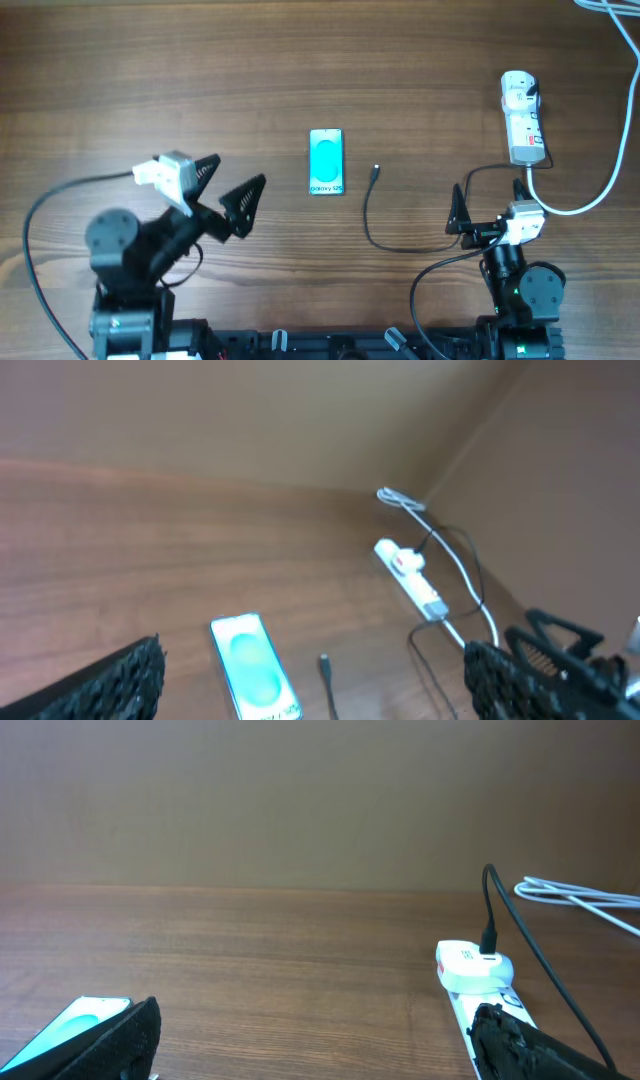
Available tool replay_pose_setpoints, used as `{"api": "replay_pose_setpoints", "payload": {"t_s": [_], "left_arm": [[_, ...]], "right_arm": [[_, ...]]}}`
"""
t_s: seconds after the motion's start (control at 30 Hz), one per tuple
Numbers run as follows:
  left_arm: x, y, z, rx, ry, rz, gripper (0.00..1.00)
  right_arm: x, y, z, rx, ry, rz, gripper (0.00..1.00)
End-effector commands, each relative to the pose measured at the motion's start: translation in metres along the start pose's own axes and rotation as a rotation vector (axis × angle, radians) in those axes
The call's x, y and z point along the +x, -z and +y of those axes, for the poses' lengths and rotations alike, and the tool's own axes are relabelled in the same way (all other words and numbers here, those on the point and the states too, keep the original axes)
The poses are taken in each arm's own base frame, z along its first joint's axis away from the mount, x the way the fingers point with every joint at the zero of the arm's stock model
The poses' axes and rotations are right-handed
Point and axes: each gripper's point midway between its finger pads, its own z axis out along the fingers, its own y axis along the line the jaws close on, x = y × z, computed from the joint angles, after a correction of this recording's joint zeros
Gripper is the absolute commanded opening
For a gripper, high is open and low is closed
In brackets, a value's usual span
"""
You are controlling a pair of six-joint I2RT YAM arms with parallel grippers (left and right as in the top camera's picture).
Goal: Plug charger to phone and switch on socket
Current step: 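Move the left gripper forward over the Galaxy S25 phone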
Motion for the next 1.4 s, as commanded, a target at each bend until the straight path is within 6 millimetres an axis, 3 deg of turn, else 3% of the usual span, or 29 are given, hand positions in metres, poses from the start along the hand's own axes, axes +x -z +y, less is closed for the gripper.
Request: {"api": "replay_pose_setpoints", "payload": {"t_s": [0.0,0.13,0.27,0.43,0.57,0.73,0.9,0.97,1.07,1.2,1.37], "left_arm": [[-0.011,-0.011,0.013,-0.081,0.059,0.102,1.00],[0.003,-0.026,0.031,-0.204,0.085,0.288,1.00],[0.011,-0.044,0.012,-0.096,0.075,0.338,1.00],[0.017,-0.048,-0.005,-0.011,0.114,0.371,1.00],[0.017,-0.047,0.000,-0.153,0.112,0.387,1.00],[0.001,-0.040,0.004,-0.396,0.121,0.442,1.00],[-0.003,-0.049,-0.012,-0.498,0.186,0.720,0.99],[0.003,-0.064,-0.021,-0.503,0.177,0.825,1.00],[0.016,-0.094,-0.041,-0.407,0.180,0.864,1.00],[0.036,-0.106,-0.064,-0.317,0.202,0.931,1.00],[0.042,-0.107,-0.065,-0.469,0.267,0.882,1.00]], "right_arm": [[-0.002,0.001,-0.002,0.013,0.010,-0.011,1.00],[-0.002,0.001,-0.002,0.013,0.010,-0.011,1.00],[-0.002,0.001,-0.002,0.013,0.010,-0.011,1.00],[-0.002,0.001,-0.002,0.013,0.009,-0.010,1.00],[-0.002,0.001,-0.002,0.013,0.009,-0.010,1.00],[-0.002,0.001,-0.002,0.013,0.009,-0.010,1.00],[-0.002,0.001,-0.002,0.013,0.009,-0.010,1.00],[-0.002,0.001,-0.002,0.013,0.009,-0.010,1.00],[-0.002,0.001,-0.002,0.013,0.009,-0.010,1.00],[-0.002,0.001,-0.002,0.013,0.010,-0.010,1.00],[-0.002,0.001,-0.002,0.013,0.009,-0.010,1.00]]}}
